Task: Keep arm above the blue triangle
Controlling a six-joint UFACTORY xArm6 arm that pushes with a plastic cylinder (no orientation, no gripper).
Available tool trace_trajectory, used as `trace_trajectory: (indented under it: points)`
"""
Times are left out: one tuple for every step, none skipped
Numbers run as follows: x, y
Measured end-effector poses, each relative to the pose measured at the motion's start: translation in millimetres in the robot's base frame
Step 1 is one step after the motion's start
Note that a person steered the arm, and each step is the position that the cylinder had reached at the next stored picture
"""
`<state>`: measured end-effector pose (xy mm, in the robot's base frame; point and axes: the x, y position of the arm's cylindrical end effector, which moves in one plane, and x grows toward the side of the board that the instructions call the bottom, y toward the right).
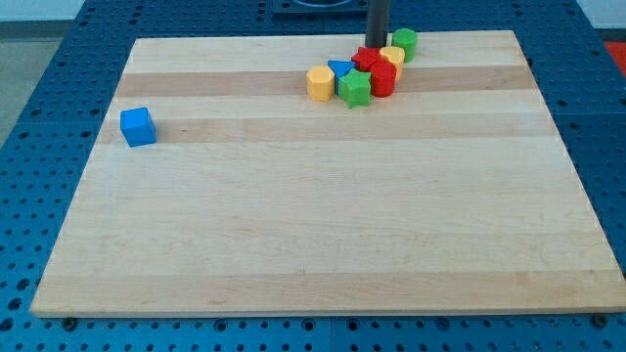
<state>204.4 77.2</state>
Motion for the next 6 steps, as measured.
trace_trajectory:
  points:
    - [-12.4,0.0]
    - [-12.7,-7.9]
    - [-8.4,-31.8]
    - [5.8,-48.8]
    - [19.7,-57.3]
    - [27.4,-61.3]
